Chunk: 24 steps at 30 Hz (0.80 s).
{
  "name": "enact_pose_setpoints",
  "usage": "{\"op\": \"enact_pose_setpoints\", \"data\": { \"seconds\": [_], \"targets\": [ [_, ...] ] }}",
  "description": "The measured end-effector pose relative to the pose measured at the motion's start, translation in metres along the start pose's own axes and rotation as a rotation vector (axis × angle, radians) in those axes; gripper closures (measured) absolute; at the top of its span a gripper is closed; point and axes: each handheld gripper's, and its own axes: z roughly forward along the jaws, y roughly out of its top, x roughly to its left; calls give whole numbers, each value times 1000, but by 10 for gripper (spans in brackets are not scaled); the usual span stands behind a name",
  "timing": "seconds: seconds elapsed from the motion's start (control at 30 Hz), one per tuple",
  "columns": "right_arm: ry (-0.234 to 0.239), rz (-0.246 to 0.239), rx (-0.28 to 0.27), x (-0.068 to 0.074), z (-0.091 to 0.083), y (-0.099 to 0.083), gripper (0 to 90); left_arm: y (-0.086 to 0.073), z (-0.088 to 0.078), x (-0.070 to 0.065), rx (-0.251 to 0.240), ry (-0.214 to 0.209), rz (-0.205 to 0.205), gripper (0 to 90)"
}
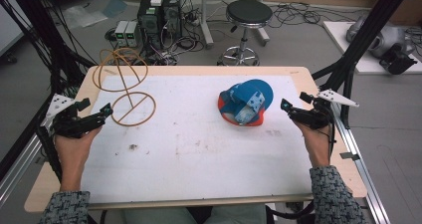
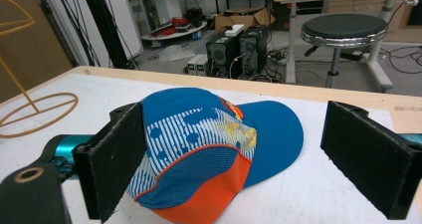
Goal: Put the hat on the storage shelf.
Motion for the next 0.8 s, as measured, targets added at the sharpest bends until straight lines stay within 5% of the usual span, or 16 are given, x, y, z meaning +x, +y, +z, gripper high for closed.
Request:
{"op": "enact_pose_setpoints", "data": {
  "seconds": [0.57,0.8],
  "targets": [
    [42,-37,-14,9,6,9,105,1,1,-1,-3,-18,-5,218],
    [65,-111,-12,21,24,27,106,2,2,-1,-5,-18,1,218]
  ]
}}
